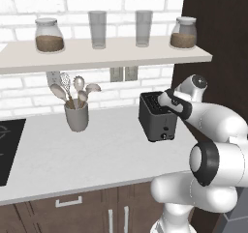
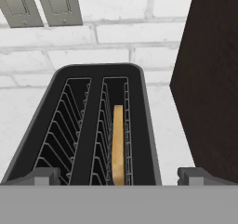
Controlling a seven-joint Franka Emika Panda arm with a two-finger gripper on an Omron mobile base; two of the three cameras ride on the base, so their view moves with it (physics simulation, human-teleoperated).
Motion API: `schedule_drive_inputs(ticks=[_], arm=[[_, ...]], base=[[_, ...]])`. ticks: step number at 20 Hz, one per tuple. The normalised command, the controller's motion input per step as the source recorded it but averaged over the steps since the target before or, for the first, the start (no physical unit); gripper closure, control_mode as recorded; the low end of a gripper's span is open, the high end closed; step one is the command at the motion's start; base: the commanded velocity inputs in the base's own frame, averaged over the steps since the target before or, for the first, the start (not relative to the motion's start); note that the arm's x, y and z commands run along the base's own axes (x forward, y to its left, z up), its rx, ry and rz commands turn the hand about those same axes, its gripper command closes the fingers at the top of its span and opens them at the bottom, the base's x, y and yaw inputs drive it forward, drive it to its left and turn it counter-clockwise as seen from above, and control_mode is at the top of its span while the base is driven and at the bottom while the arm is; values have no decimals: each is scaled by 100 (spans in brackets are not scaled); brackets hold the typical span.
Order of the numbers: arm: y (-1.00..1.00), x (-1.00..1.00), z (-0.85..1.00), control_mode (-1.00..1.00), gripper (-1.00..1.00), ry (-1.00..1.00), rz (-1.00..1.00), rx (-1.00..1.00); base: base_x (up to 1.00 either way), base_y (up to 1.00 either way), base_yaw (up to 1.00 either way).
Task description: Start the toaster. Once the lever pops up, take the bread to the plate on the dining counter.
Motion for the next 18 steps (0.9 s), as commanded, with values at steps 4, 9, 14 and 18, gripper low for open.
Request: schedule_drive_inputs(ticks=[4,9,14,18], arm=[[0,0,0,-100,-100,0,0,0],[0,0,0,-100,-100,0,0,0],[0,0,0,-100,-100,0,0,0],[0,0,0,-100,-100,0,0,0]], base=[[0,0,0],[0,0,0],[0,0,0],[0,0,0]])
